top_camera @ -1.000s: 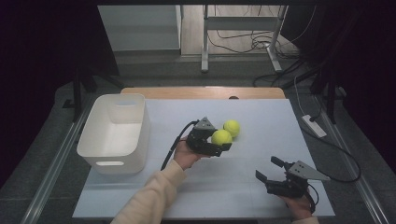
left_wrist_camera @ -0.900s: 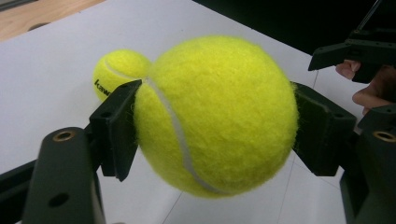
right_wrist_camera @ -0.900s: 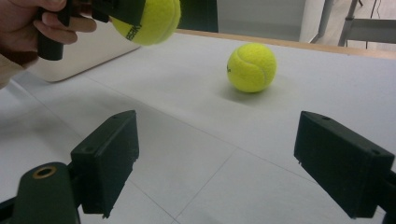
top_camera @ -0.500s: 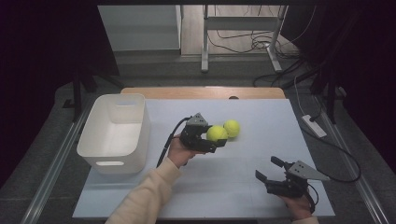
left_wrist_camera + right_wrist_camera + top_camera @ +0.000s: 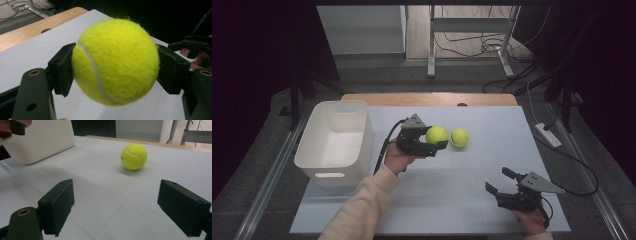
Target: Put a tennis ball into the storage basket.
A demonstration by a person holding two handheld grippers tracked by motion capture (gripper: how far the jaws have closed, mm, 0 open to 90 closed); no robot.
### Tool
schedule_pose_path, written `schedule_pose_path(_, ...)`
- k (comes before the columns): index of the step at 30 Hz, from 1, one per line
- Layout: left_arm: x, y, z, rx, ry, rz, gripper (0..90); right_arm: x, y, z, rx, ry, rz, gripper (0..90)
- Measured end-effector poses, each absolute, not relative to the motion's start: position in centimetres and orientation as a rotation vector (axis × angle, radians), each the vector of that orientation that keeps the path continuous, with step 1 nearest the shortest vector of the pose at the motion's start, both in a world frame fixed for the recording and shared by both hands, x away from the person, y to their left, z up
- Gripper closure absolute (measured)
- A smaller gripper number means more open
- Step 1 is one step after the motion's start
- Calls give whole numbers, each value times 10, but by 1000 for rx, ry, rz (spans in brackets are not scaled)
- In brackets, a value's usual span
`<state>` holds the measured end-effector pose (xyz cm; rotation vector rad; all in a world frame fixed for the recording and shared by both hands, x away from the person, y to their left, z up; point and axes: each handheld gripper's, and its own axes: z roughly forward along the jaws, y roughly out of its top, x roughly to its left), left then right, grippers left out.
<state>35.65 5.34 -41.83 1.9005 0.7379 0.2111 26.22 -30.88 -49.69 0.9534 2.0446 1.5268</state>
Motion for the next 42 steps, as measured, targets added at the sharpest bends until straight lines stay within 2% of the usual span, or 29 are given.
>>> schedule_pose_path(42, 360, 98, -380, 1838, 807, 387, 266, 263, -306, -498, 945, 2050, 1532, 142)
